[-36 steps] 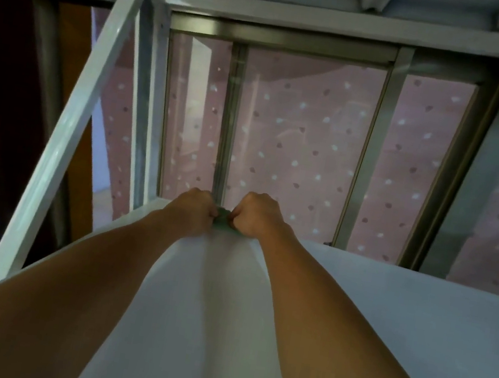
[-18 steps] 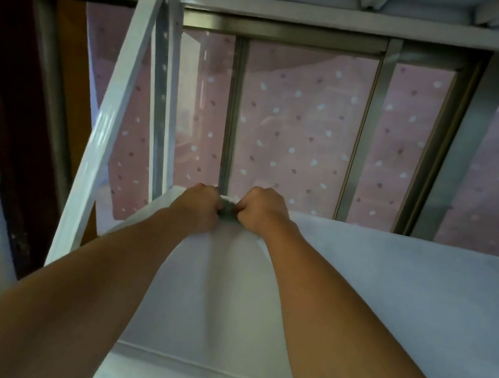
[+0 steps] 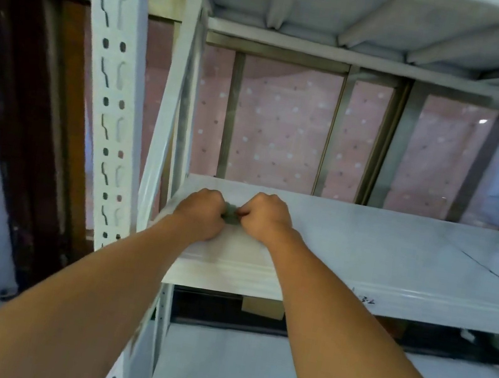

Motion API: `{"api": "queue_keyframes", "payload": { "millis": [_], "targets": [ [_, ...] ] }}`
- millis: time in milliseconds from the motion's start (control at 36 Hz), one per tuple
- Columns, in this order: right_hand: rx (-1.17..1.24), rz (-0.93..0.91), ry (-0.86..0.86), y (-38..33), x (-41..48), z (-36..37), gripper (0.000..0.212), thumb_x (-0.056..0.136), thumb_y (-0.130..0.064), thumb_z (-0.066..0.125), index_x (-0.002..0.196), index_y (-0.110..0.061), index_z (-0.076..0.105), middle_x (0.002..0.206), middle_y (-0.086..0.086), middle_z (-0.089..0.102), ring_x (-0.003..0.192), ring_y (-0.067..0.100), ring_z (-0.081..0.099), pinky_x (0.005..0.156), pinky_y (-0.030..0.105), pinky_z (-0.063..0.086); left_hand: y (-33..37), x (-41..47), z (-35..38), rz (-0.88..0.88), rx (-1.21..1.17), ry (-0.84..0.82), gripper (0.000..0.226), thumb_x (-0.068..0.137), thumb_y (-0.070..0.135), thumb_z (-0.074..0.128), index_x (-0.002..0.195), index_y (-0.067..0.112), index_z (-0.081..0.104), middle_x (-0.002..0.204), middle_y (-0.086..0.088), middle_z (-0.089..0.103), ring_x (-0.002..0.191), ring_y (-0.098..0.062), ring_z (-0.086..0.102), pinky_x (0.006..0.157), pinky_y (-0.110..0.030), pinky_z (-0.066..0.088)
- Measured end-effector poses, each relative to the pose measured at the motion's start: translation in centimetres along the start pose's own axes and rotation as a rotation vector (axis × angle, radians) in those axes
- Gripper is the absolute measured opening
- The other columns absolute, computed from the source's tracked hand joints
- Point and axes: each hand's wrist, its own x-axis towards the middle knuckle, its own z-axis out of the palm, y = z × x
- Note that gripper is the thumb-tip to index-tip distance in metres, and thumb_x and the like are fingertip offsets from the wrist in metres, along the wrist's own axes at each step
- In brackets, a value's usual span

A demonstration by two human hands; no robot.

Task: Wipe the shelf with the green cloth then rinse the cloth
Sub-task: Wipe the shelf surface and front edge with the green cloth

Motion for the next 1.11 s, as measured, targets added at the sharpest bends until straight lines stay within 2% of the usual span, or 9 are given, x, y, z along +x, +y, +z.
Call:
{"api": "queue_keyframes", "payload": {
  "millis": [139, 278, 417, 694, 833, 944, 1000, 1056, 1111],
  "targets": [
    [0.001, 0.040, -0.006, -2.4, -3.1, -0.8, 0.021, 0.084, -0.035, 0.070, 0.094, -0.020, 0.081, 0.085, 0.005, 0.071, 0.074, 0.023, 0.062, 0.068, 0.029, 0.056, -0.2, -4.3, -1.7, -0.032, 0.023, 0.016, 0.009, 0.095, 0.015, 0.050, 0.090, 0.020, 0.056, 0.089, -0.002, 0.054, 0.084, -0.023, 0.053, 0.071, -0.032, 0.043],
    [0.029, 0.032, -0.080, -5.2, -5.3, -1.6, 0.024, 0.078, -0.036, 0.075, 0.095, -0.021, 0.082, 0.088, 0.001, 0.074, 0.077, 0.021, 0.065, 0.072, 0.031, 0.059, -1.6, -7.8, -3.6, -0.039, 0.063, -0.022, 0.019, 0.090, 0.014, 0.050, 0.095, 0.012, 0.069, 0.090, -0.004, 0.058, 0.079, -0.023, 0.056, 0.067, -0.032, 0.046],
    [0.018, 0.001, -0.119, -6.9, -7.5, -2.0, 0.022, 0.081, -0.036, 0.073, 0.095, -0.022, 0.082, 0.088, -0.001, 0.075, 0.076, 0.020, 0.065, 0.072, 0.032, 0.059, -0.9, -10.5, -5.1, -0.033, 0.158, -0.023, 0.010, 0.093, 0.011, 0.053, 0.091, 0.012, 0.062, 0.076, -0.001, 0.050, 0.078, -0.023, 0.058, 0.069, -0.032, 0.049],
    [0.076, -0.078, -0.166, -8.3, -10.3, -3.0, 0.021, 0.085, -0.032, 0.073, 0.104, -0.032, 0.082, 0.095, -0.004, 0.075, 0.084, 0.021, 0.064, 0.063, 0.025, 0.045, -1.3, -13.2, -7.0, 0.035, 0.277, -0.026, 0.017, 0.095, 0.009, 0.050, 0.107, 0.005, 0.062, 0.087, -0.008, 0.048, 0.079, -0.025, 0.053, 0.071, -0.032, 0.047],
    [0.114, -0.090, -0.140, -8.4, -10.9, -3.0, 0.022, 0.089, -0.028, 0.072, 0.109, -0.031, 0.080, 0.100, -0.004, 0.076, 0.085, 0.021, 0.064, 0.064, 0.022, 0.044, -1.3, -13.5, -7.1, 0.029, 0.301, -0.010, 0.016, 0.093, 0.005, 0.052, 0.105, 0.004, 0.063, 0.080, -0.006, 0.045, 0.077, -0.025, 0.052, 0.069, -0.032, 0.046],
    [0.129, -0.069, -0.130, -8.5, -11.1, -2.9, 0.021, 0.089, -0.029, 0.071, 0.108, -0.030, 0.081, 0.099, -0.003, 0.076, 0.083, 0.021, 0.065, 0.067, 0.024, 0.046, -0.8, -13.4, -6.5, -0.002, 0.329, -0.011, 0.020, 0.093, 0.001, 0.052, 0.110, 0.004, 0.063, 0.095, -0.011, 0.056, 0.089, -0.028, 0.062, 0.077, -0.034, 0.052],
    [0.115, -0.054, -0.133, -8.7, -11.0, -3.0, 0.018, 0.088, -0.029, 0.071, 0.102, -0.028, 0.082, 0.092, -0.002, 0.074, 0.080, 0.022, 0.064, 0.062, 0.024, 0.044, -0.6, -13.2, -6.2, 0.006, 0.389, -0.011, 0.024, 0.092, -0.002, 0.053, 0.112, 0.005, 0.064, 0.105, -0.012, 0.062, 0.098, -0.030, 0.065, 0.082, -0.036, 0.054],
    [0.091, -0.030, -0.123, -8.8, -10.5, -2.9, 0.011, 0.086, -0.029, 0.071, 0.080, -0.025, 0.080, 0.079, 0.000, 0.069, 0.074, 0.023, 0.063, 0.056, 0.023, 0.041, -0.4, -13.1, -5.9, 0.032, 0.452, -0.013, 0.026, 0.092, -0.003, 0.054, 0.113, 0.007, 0.063, 0.109, -0.010, 0.064, 0.100, -0.029, 0.066, 0.084, -0.037, 0.053],
    [0.075, -0.010, -0.100, -9.1, -10.0, -2.5, 0.025, 0.085, -0.028, 0.071, 0.062, -0.024, 0.066, 0.073, 0.002, 0.065, 0.069, 0.024, 0.062, 0.055, 0.025, 0.045, -0.4, -12.6, -5.8, 0.045, 0.475, -0.018, 0.027, 0.092, -0.004, 0.055, 0.115, 0.008, 0.063, 0.111, -0.010, 0.064, 0.101, -0.029, 0.066, 0.085, -0.037, 0.054]
  ]
}}
